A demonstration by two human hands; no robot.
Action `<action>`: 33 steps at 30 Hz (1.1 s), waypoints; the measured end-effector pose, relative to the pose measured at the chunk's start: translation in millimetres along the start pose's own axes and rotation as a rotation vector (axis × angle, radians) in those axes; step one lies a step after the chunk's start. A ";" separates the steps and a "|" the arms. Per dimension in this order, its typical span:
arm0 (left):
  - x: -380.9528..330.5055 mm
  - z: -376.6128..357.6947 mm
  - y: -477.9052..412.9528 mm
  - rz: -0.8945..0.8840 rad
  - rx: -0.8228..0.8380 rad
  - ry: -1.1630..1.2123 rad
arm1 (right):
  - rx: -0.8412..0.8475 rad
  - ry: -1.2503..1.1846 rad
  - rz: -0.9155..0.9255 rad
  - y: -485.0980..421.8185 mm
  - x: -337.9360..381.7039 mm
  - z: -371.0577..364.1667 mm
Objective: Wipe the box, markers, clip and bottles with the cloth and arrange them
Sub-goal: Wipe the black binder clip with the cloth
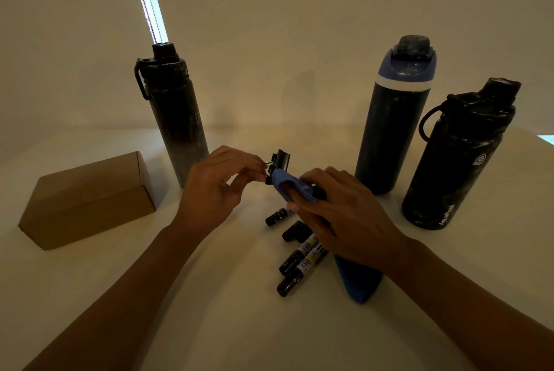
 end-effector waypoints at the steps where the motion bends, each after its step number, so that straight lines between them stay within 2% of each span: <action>1: -1.4 0.9 -0.3 0.001 -0.002 0.004 | -0.004 0.002 0.007 0.5 0.0 1.5; 3: -5.7 1.2 -0.6 0.001 0.002 0.024 | -0.008 -0.010 -0.033 2.3 -5.0 5.0; 8: -11.5 1.6 -1.0 0.070 0.010 0.097 | -0.081 -0.089 -0.296 7.1 -32.7 15.1; 12: -9.8 1.2 -0.6 0.109 0.038 0.133 | -0.124 -0.122 -0.351 9.5 -40.0 24.6; 17: -4.5 -1.8 -0.9 0.199 0.107 0.166 | -0.100 -0.159 -0.277 8.4 -36.2 19.2; 26: -3.2 -6.8 -1.3 0.252 0.189 0.131 | 0.041 -0.044 -0.110 5.0 -36.8 5.8; 29: -3.4 -6.3 -2.2 0.252 0.201 0.120 | 0.001 -0.027 -0.065 2.6 -33.0 8.8; 33: 1.5 -7.5 -2.0 0.294 0.220 0.116 | 0.109 0.085 -0.035 -0.9 -33.8 5.0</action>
Point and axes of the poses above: each hand's wrist, its own y-axis away from the middle knuckle, its own z-axis out of the back of the hand, x = y × z, the point moved 6 cm from there along -y, towards the middle knuckle, and after that the axes turned 6 degrees about z, right-handed, at the moved point
